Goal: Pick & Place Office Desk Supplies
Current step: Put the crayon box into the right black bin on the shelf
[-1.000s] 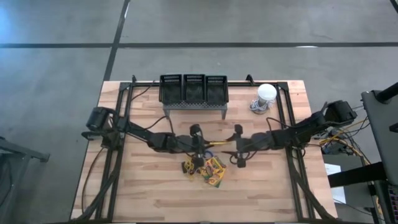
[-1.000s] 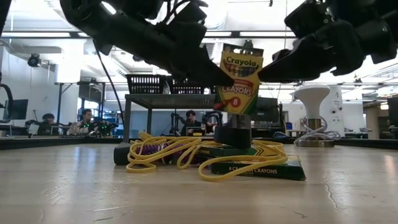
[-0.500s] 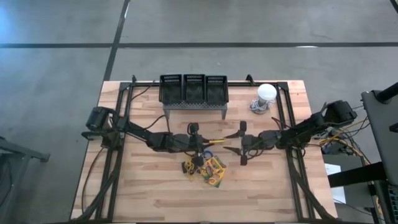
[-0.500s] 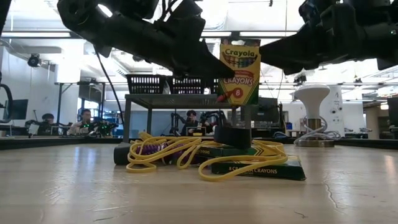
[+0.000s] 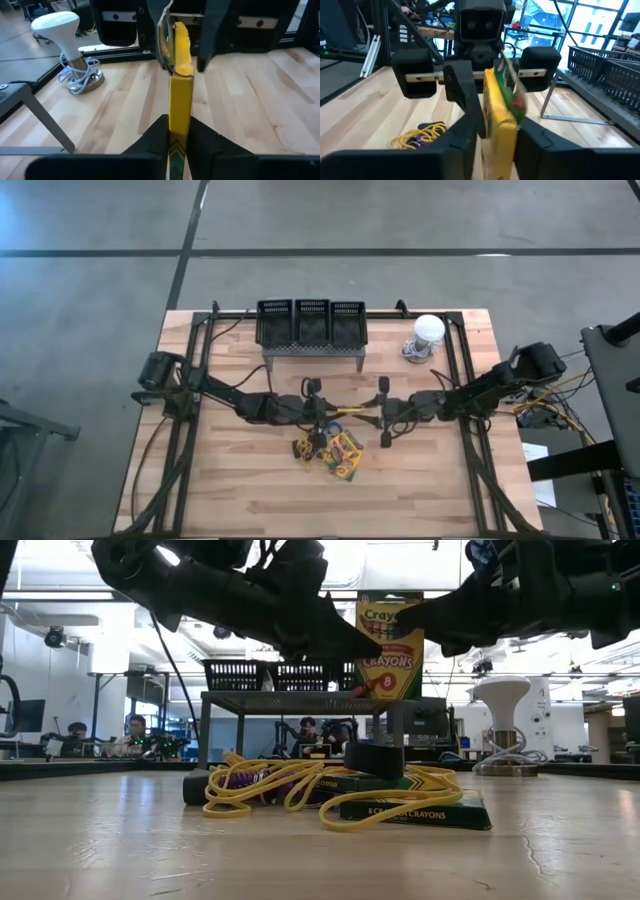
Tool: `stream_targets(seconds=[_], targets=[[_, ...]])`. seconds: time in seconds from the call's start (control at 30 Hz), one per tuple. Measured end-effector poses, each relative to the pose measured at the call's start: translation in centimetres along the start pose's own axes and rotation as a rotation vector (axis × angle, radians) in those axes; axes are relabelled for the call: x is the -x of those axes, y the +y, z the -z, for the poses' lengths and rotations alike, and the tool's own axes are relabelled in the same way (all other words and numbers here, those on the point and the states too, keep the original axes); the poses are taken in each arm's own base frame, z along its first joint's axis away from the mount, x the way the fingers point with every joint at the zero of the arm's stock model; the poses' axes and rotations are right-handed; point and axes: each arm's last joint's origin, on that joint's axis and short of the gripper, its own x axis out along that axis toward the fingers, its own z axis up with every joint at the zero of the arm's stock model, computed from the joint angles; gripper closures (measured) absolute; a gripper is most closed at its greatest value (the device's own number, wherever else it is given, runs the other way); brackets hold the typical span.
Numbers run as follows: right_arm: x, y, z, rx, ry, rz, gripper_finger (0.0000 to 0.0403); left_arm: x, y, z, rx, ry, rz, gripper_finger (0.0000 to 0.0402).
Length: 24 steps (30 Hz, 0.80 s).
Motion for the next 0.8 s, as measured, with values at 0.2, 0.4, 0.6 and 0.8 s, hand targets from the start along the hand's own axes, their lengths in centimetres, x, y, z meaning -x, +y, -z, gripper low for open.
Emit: stream_targets(seconds=[0.2,0.4,0.6,0.8], targets=[[0.1,0.0,0.1,-0.003,0.008,-0.001,0.0381,0.0,0.0,0.3,0.001,0.026,0.0,0.0317],[0.7,-0.2,-0.1,-0.018,-0.006,0.0,0.0375,0.2,0.2,1.0,0.015,0.128,-0.003,0.0266],[2.4,-0.7,-1.3,-0.049,-0.072,0.007,0.0374,2.2,0.8,-1.0,0.072,0.237,-0.037,0.0231],[3.4,-1.8,-4.6,-0.068,-0.089,0.032,0.0374,4.2,-0.3,-2.5,0.102,0.202,0.005,0.0232]])
